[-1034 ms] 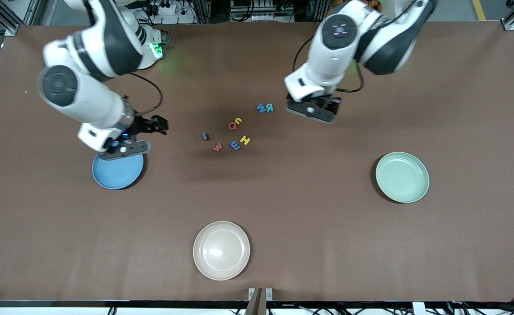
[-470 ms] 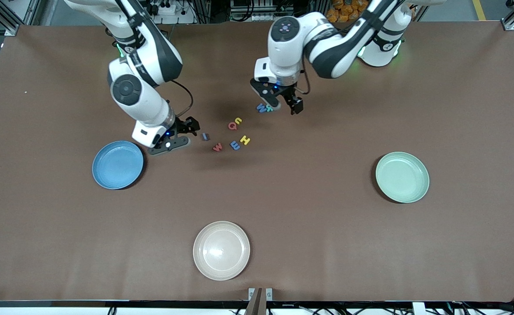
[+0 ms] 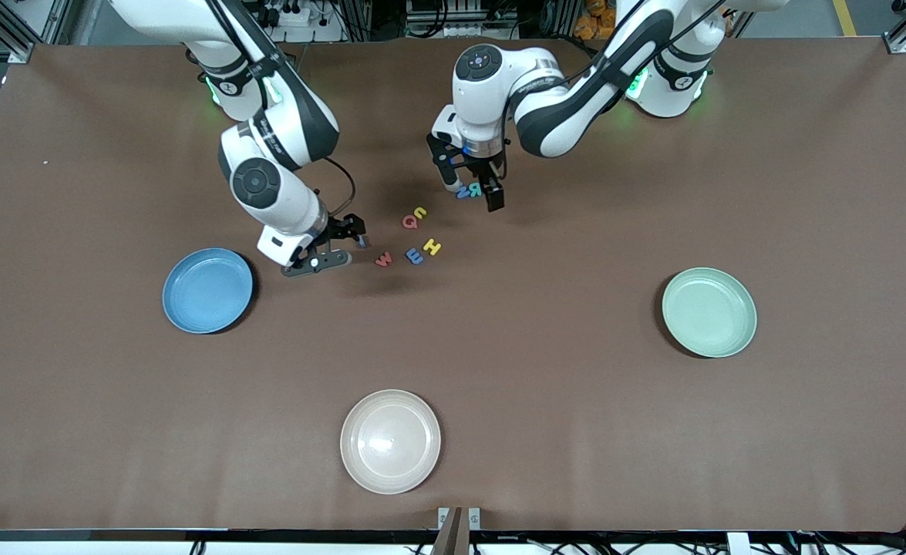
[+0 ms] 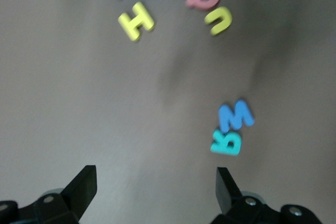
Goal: Sort upper and lower case letters into plates
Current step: 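Grasp the cyan letter with the left gripper while the right grasps blue letter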
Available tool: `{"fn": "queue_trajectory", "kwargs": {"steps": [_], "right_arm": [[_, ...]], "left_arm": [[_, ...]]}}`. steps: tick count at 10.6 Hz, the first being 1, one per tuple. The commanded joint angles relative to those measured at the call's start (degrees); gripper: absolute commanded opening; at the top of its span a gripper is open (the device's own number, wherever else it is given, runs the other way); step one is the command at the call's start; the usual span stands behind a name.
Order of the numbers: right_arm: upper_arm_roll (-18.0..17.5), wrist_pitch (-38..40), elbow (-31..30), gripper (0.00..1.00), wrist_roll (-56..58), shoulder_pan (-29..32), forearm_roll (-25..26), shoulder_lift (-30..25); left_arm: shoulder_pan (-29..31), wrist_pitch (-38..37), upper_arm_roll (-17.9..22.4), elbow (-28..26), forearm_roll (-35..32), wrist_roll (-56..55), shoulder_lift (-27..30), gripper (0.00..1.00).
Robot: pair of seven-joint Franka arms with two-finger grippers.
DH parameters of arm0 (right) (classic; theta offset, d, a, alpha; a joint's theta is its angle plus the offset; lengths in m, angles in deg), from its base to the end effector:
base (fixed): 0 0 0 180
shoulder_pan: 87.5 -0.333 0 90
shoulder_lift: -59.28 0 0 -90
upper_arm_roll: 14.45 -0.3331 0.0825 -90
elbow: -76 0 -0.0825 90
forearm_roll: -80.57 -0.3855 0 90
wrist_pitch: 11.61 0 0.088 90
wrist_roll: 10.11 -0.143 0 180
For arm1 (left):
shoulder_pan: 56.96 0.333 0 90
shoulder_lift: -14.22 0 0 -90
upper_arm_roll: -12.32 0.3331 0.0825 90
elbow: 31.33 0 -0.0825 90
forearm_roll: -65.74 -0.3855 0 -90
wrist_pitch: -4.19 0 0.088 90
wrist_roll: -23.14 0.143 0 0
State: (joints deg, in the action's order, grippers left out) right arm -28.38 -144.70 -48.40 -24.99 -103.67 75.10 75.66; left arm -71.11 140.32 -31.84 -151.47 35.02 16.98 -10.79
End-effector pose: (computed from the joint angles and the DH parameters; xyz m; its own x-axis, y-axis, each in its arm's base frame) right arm 0.4729 0.2807 0.2344 0.9677 0.1942 -0.1605 0.1816 -0.9792 -0.0901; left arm 0.3248 -0.4878 0.2430 0.3095 -0.9508 0.0101 -0.9484 -0.3095 -0.0687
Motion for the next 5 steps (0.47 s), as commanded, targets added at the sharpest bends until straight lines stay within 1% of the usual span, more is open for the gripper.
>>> {"fn": "queue_trajectory", "kwargs": {"steps": [1, 3, 4, 5], "right_arm": [[-0.22, -1.91, -0.32, 1.0, -3.04, -1.23, 0.2, 1.72], [-0.22, -5.05, -0.31, 1.0, -5.06, -1.93, 0.2, 3.83], [-0.3, -5.77, -0.32, 1.0, -6.47, -2.72, 0.2, 4.8], [-0.22, -6.21, -0.32, 1.0, -6.57, -2.99, 0.2, 5.42]], "left_arm": [[-0.36, 1.94, -0.13, 0.08, -1.97, 0.1, -3.71, 0.97], [-1.32, 2.56, 0.13, 0.07, -3.37, 0.1, -6.53, 0.93], [-1.76, 2.56, 0.39, 0.16, -7.21, 0.01, -7.33, 0.89], [-1.68, 2.65, 0.48, 0.16, -8.64, 0.01, -8.64, 0.87]]}}
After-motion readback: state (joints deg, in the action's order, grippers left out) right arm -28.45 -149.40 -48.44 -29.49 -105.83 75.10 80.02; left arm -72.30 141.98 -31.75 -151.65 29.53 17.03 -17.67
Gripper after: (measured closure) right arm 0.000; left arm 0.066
